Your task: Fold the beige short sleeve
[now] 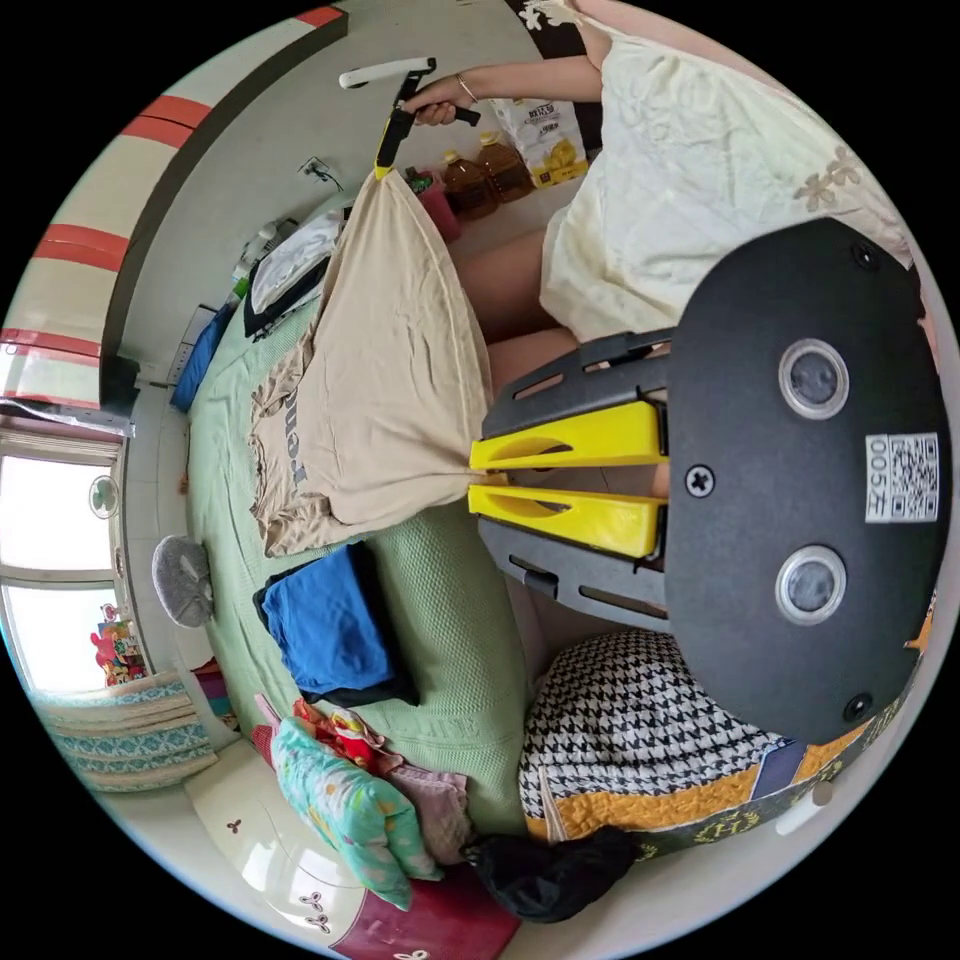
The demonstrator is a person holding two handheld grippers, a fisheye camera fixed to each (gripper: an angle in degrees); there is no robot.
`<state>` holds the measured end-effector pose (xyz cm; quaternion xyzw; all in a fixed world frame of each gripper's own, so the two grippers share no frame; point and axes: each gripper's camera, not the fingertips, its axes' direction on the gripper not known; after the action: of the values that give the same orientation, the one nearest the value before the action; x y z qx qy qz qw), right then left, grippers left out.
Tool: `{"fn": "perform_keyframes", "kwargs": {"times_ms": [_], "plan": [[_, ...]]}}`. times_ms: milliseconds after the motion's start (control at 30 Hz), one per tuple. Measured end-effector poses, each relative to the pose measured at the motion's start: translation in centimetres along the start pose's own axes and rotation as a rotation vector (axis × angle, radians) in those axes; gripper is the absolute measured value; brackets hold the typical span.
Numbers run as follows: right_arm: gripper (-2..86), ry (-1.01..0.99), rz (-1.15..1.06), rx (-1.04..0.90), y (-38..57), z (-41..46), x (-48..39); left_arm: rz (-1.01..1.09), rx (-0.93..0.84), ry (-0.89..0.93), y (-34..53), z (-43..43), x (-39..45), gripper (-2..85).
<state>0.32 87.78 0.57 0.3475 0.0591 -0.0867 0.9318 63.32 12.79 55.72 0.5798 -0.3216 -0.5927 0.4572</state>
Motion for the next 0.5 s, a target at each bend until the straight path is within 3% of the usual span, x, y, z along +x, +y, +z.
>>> {"fn": "perform_keyframes", "kwargs": {"times_ms": [500], "plan": [[-1.1, -0.057, 0.087, 0.061, 2.5, -4.3, -0.6, 0.009, 0.012, -0.033, -1.8, -8.1, 1.3, 4.2]]}}
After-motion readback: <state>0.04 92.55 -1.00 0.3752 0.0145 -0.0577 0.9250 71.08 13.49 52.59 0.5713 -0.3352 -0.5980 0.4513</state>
